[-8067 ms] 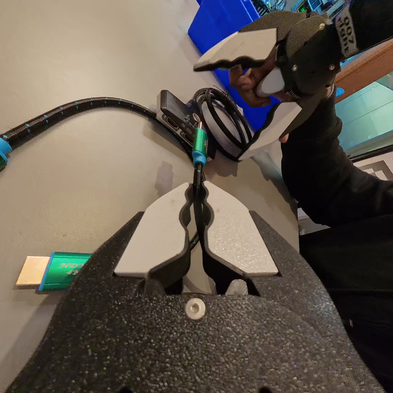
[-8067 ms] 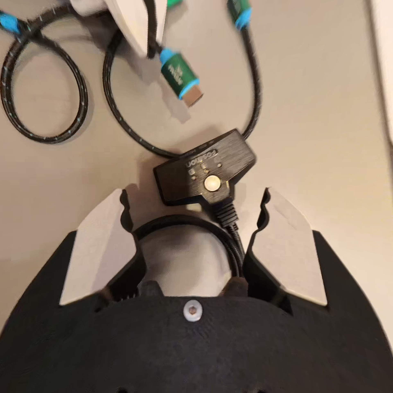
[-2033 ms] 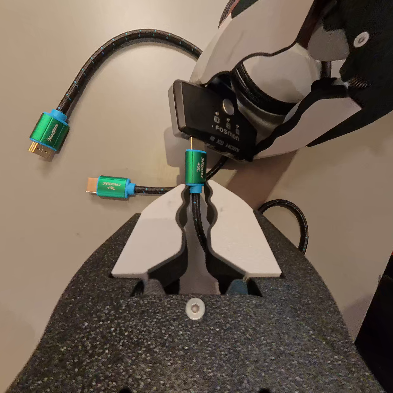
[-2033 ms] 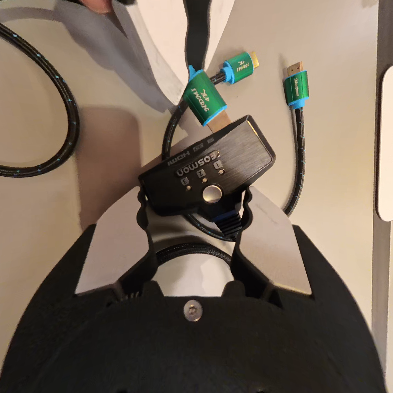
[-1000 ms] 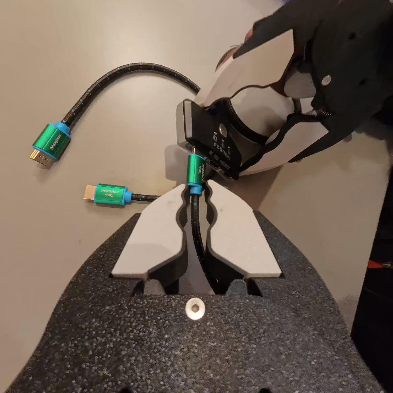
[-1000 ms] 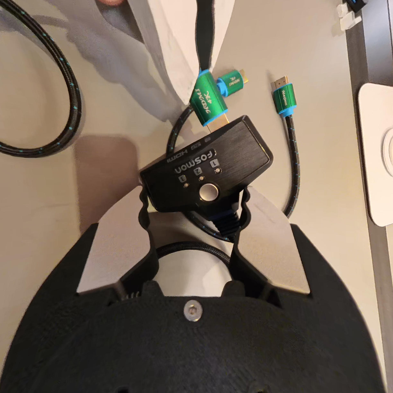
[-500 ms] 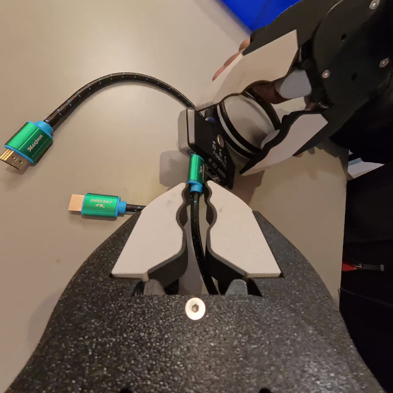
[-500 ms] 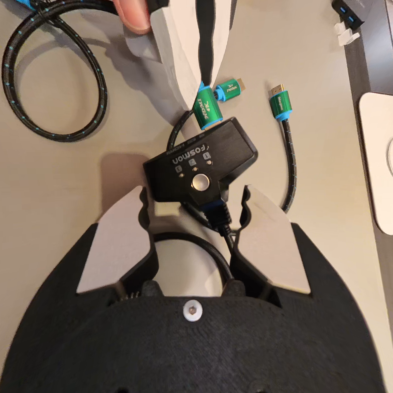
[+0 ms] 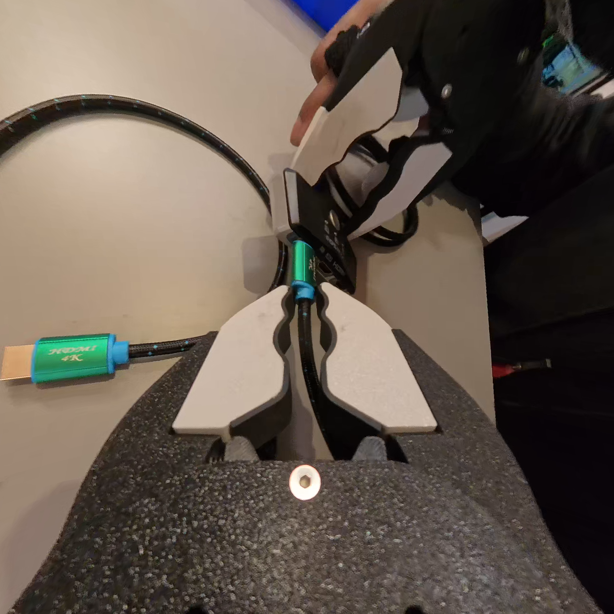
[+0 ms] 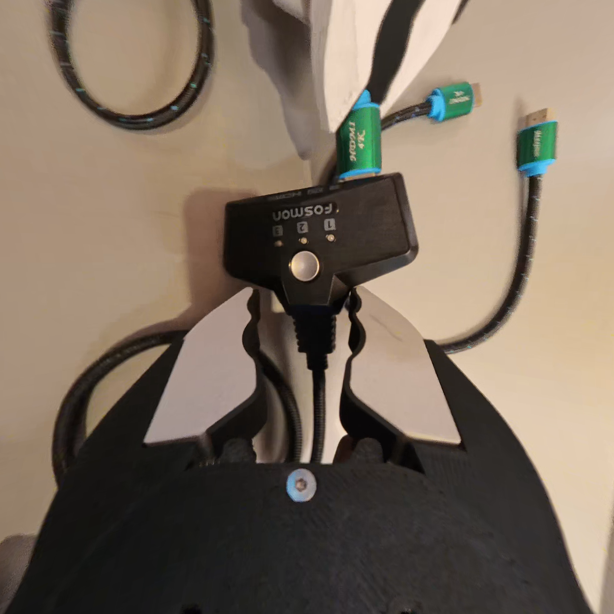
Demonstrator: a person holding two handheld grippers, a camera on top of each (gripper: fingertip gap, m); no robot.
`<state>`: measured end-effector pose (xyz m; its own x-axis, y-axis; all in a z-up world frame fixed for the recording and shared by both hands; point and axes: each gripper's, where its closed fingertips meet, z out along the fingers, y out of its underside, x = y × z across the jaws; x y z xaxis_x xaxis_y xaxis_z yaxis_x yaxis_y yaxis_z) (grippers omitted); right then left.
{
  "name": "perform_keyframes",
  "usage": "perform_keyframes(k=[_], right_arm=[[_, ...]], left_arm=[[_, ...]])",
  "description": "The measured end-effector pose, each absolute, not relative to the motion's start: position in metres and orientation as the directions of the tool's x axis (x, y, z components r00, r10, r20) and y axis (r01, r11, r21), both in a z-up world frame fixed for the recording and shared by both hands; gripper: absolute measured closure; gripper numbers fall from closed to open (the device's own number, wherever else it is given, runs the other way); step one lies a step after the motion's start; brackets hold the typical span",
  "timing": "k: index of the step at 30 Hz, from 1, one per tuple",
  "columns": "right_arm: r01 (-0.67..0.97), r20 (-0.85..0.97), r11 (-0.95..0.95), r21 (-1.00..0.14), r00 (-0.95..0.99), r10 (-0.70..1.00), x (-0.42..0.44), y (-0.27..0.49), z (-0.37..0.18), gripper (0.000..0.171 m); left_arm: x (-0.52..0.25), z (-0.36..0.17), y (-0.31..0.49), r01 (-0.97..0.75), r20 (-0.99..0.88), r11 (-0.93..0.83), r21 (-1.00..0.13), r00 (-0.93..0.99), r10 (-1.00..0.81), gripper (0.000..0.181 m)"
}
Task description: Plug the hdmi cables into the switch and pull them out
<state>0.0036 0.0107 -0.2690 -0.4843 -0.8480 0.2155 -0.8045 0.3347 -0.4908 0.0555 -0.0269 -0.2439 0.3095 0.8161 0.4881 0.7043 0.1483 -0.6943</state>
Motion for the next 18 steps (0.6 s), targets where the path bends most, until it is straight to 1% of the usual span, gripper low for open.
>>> perform_keyframes(k=[3, 7, 10, 15, 18], right_arm=[[-0.77, 0.099, 0.346, -0.536, -0.465, -0.88, 0.011, 0.025, -0.263, 0.117], [-0.75, 0.063, 0.382, -0.54, -0.488, -0.871, 0.0, 0.027, -0.254, 0.114], [-0.712, 0.11, 0.411, -0.57, -0.561, -0.82, -0.011, 0.008, -0.243, 0.114], [-0.67, 0.216, 0.447, -0.593, -0.667, -0.713, -0.023, -0.052, -0.239, 0.113], [-0.682, 0.249, 0.437, -0.587, -0.666, -0.703, -0.016, -0.093, -0.243, 0.112]], left_arm=[[0.055, -0.242, -0.035, 0.687, 0.445, 0.135, -0.714, 0.297, 0.845, 0.162], [0.059, -0.231, -0.061, 0.63, 0.406, 0.169, -0.758, 0.252, 0.878, 0.155], [0.057, -0.222, -0.095, 0.544, 0.374, 0.241, -0.804, 0.146, 0.916, 0.148], [0.059, -0.224, -0.164, 0.378, 0.356, 0.39, -0.84, -0.16, 0.921, 0.127], [0.062, -0.237, -0.184, 0.353, 0.339, 0.411, -0.841, -0.249, 0.907, 0.123]])
